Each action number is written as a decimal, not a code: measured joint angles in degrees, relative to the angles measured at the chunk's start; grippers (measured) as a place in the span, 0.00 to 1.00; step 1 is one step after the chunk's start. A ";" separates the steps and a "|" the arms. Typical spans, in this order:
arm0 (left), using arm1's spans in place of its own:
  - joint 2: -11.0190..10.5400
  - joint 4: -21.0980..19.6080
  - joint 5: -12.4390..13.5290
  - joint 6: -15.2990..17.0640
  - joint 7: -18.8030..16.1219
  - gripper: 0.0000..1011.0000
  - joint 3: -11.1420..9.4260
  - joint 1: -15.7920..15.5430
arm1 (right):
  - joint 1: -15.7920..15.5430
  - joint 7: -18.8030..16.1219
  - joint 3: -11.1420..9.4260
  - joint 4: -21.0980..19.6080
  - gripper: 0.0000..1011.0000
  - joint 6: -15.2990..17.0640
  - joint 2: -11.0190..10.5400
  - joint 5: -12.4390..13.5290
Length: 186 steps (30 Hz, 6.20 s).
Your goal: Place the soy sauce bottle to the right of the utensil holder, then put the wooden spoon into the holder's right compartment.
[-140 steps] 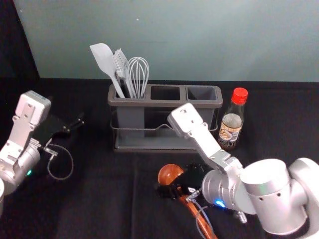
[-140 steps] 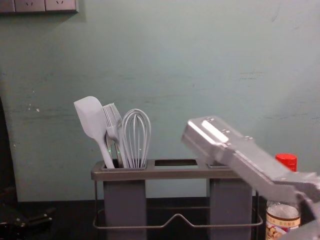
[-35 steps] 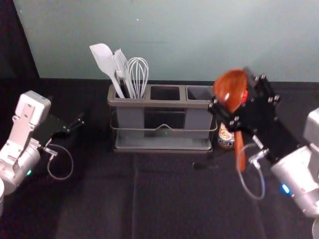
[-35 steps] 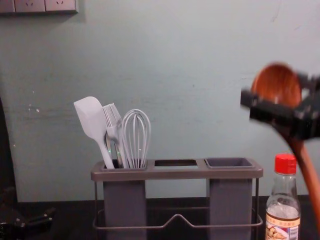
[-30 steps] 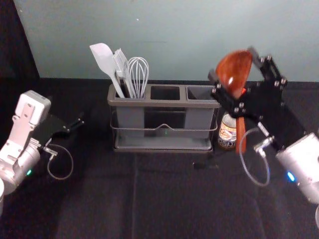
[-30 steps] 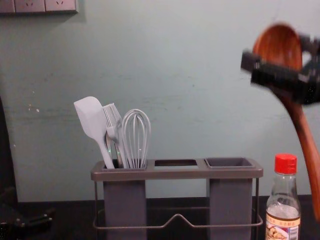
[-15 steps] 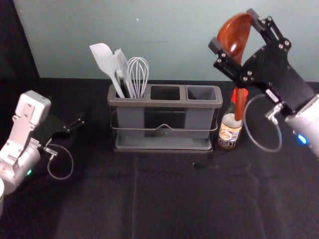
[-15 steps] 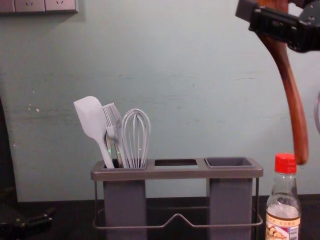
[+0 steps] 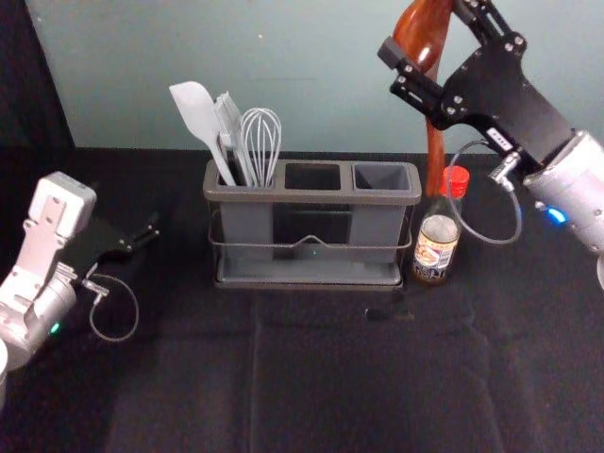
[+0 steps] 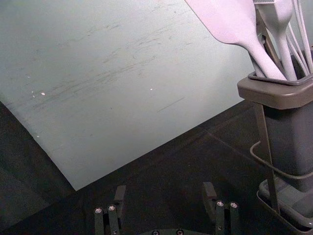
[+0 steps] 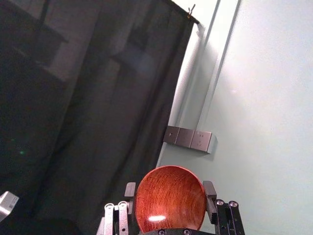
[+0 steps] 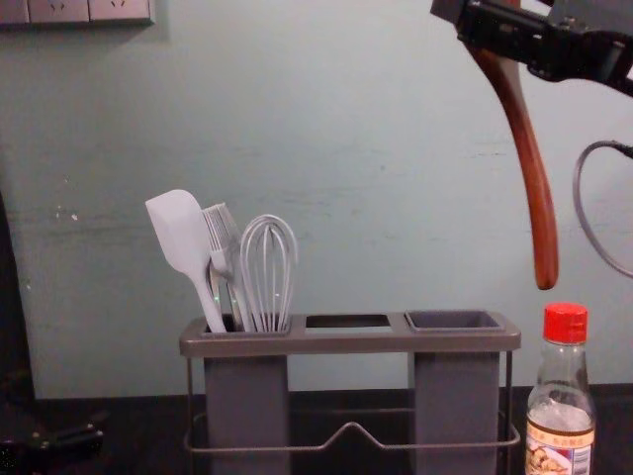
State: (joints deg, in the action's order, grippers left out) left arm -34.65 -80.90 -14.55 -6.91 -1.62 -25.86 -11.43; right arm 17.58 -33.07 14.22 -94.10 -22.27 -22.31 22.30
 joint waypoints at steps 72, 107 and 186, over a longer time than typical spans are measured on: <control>0.00 0.00 0.00 0.00 0.00 0.99 0.00 0.00 | 5.97 5.37 1.23 24.09 0.83 -13.39 14.46 -7.41; 0.00 0.00 0.00 0.00 0.00 0.99 0.00 0.00 | 3.76 6.59 0.75 26.65 0.83 -14.41 15.45 -9.94; 0.00 0.00 0.00 0.00 0.00 0.99 0.00 0.00 | -17.79 25.05 -16.86 1.75 0.99 -2.29 10.42 -26.34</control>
State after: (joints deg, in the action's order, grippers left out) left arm -34.64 -80.90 -14.55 -6.91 -1.62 -25.86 -11.43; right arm -0.21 -8.02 -2.64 -92.35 -24.56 -11.89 -4.04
